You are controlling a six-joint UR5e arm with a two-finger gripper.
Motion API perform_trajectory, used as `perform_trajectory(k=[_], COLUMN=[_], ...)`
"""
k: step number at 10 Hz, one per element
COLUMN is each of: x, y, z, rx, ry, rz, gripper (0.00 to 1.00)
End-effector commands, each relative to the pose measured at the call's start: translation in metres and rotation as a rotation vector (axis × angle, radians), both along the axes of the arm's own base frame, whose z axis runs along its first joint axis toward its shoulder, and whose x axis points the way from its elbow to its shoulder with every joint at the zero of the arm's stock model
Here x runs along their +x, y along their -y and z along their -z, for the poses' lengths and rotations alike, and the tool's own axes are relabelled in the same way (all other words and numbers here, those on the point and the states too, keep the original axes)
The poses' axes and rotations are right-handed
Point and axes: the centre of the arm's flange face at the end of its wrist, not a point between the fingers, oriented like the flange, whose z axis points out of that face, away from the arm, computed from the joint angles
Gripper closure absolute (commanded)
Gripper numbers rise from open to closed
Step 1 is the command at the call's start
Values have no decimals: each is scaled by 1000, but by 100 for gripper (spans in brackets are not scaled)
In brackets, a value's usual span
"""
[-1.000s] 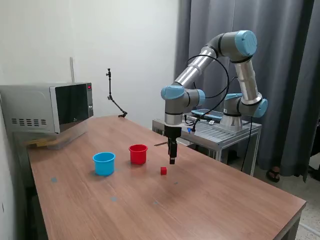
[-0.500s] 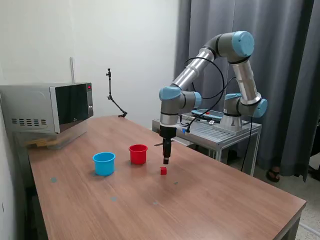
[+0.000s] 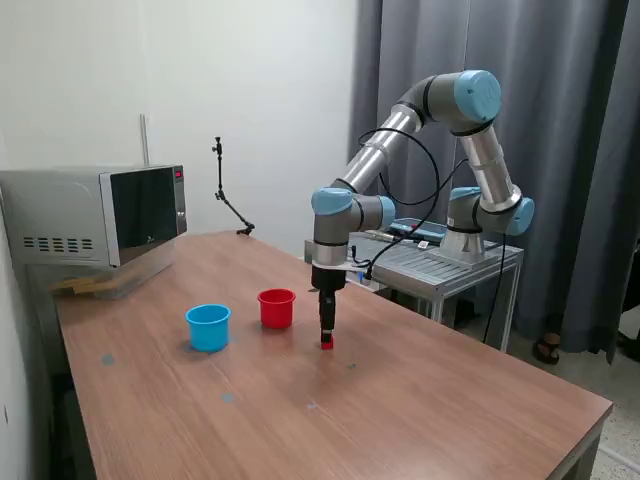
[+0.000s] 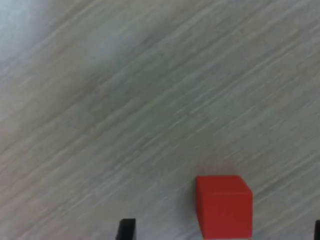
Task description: Place red objects in the red bin, and blue objects in the blue bin.
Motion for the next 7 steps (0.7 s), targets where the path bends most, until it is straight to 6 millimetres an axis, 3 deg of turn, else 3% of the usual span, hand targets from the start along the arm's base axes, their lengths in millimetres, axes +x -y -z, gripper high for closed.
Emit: perform_trajectory(k=[1,7], x=[-4,-7], y=[0,6], z=[7,16], rx=[0,-1], ry=[5,13], rz=[-2,-11], gripper=[0,0])
